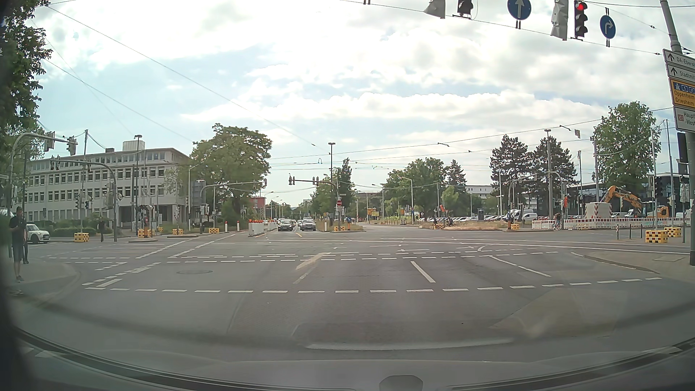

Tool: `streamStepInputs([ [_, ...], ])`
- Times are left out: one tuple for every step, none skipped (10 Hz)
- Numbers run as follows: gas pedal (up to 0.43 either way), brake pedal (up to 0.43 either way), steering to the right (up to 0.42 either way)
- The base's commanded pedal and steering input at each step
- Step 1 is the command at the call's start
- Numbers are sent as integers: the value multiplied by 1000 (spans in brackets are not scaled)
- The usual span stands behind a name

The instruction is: Follow the waypoints while adhering to traffic rules and regulations

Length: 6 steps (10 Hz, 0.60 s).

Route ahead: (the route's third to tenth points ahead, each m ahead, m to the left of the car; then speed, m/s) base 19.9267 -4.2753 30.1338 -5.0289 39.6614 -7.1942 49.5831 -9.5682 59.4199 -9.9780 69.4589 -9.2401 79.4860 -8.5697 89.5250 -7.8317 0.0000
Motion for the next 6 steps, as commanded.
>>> streamStepInputs([
  [0, 268, 20],
  [0, 268, 21],
  [0, 268, 20],
  [0, 262, 21],
  [0, 268, 21],
  [0, 262, 20],
])
